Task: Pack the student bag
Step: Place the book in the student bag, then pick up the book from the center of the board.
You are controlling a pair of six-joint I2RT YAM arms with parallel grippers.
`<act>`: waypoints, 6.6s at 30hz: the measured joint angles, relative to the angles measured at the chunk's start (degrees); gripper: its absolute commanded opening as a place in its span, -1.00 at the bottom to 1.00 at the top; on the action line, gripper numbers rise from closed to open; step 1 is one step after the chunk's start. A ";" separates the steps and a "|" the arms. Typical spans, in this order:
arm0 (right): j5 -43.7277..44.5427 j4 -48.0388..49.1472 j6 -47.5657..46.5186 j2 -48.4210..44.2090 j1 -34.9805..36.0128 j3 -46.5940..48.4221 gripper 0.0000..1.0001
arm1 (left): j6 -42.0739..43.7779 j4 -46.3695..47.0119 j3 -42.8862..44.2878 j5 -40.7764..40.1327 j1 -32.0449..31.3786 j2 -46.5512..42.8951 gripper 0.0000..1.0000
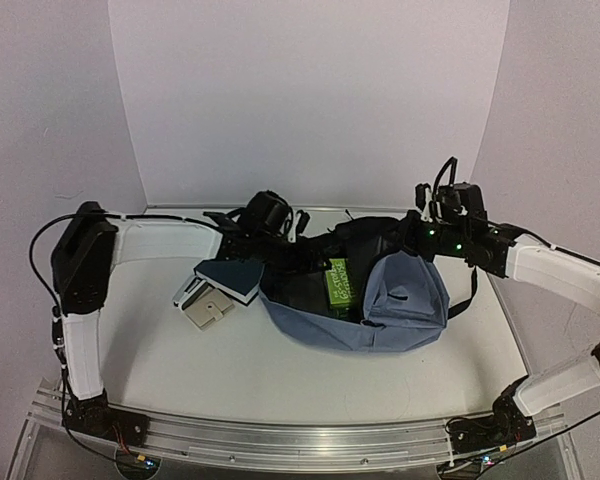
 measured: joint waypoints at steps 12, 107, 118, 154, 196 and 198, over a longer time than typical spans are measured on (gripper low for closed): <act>-1.58 1.16 0.03 10.74 -10.37 -8.76 -0.71 | 2.18 -6.22 -12.42 -0.36 13.31 -25.29 0.76; 14.20 10.31 20.61 57.78 23.79 36.84 -0.80 | 13.45 -3.00 -16.41 13.24 34.08 -2.70 0.66; 9.28 13.61 20.49 57.76 22.78 36.91 -1.00 | 12.55 -4.93 -17.26 13.46 35.08 -5.56 0.62; -3.66 13.43 17.15 52.64 29.54 28.90 -0.40 | -2.03 -15.82 -45.90 6.38 35.58 -44.73 0.93; -1.47 11.88 15.91 52.64 29.44 29.00 -0.48 | -16.40 21.18 -62.40 15.54 38.58 -36.21 -0.26; -1.45 11.90 15.91 52.64 29.41 29.00 -0.48 | -16.75 22.28 -63.58 15.47 38.58 -37.92 -0.35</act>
